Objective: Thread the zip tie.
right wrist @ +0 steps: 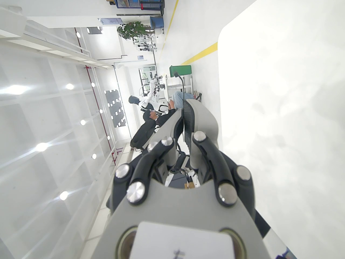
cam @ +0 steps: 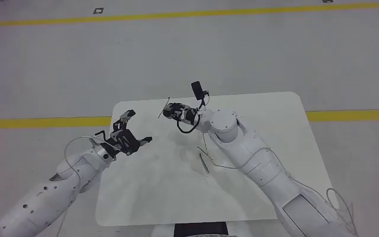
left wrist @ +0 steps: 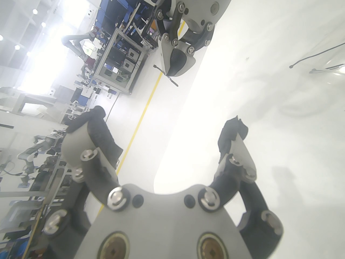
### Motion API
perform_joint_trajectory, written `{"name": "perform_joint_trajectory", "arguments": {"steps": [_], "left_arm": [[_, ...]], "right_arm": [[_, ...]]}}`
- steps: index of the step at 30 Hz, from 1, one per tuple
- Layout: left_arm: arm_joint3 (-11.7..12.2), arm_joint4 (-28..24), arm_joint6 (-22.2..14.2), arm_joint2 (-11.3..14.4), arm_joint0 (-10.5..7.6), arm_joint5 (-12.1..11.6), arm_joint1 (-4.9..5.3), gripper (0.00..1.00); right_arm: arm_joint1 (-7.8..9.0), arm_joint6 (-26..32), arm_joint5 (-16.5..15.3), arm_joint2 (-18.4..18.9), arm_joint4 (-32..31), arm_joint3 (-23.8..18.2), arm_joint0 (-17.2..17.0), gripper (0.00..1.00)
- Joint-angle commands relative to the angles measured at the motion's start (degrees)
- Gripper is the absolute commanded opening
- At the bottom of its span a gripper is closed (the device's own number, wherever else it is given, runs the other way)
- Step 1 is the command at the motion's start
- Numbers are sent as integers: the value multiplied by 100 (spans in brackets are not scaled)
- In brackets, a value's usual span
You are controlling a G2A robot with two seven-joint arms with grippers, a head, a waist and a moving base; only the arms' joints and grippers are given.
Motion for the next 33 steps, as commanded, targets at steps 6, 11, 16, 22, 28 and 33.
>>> {"name": "perform_joint_trajectory", "arguments": {"steps": [6,11,16,22,28,33], "left_arm": [[-36,0,-94,50,-66,13,-14,100],[-119,0,-278,360,-303,124,109,100],[-113,0,-341,892,-704,276,286,100],[6,0,-383,1617,-1275,567,376,100],[20,0,-383,1652,-1310,584,380,100],[40,0,-409,1675,-1358,557,350,100]], "right_arm": [[3,-251,62,82,45,-50,-142,0],[5,-533,248,140,17,-144,-286,0],[-29,-654,248,46,72,-97,-282,0],[-99,-842,248,-101,314,-21,-211,0],[-101,-873,248,-95,327,-22,-206,0],[-111,-956,248,-119,292,-58,-302,0]]}}
